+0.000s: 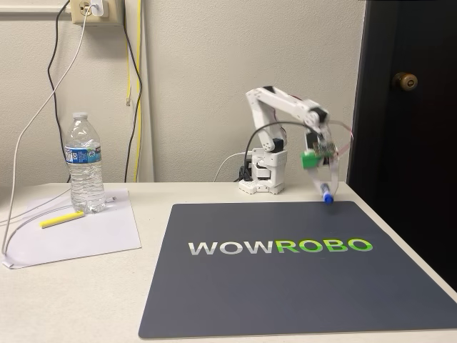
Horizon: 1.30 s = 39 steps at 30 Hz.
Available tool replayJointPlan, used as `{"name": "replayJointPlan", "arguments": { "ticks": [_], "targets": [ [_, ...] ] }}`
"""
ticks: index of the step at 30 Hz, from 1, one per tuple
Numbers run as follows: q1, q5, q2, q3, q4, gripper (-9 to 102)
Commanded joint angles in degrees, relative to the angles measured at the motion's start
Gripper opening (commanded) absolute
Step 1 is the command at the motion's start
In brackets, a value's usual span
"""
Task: Pick up the blue marker.
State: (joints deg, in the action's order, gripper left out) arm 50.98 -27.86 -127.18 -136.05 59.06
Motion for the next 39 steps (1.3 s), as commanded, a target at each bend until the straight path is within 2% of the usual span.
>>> {"name": "replayJointPlan", "arguments": {
  "ticks": [1,10,18,21,25,39],
  "targets": [
    [-2.9,-0.5,-9.8,3.2,0.4,6],
    [-20.5,-0.9,-27.3,3.6,-7.8,6],
    [-36.7,2.1,-26.6,4.0,-23.2,6],
    [-41.4,3.3,-23.7,7.5,-23.7,6],
    [-47.6,10.5,-18.7,13.6,-24.7,6],
    [-53.9,29.1,-14.0,16.5,-33.0,6]
  ]
}}
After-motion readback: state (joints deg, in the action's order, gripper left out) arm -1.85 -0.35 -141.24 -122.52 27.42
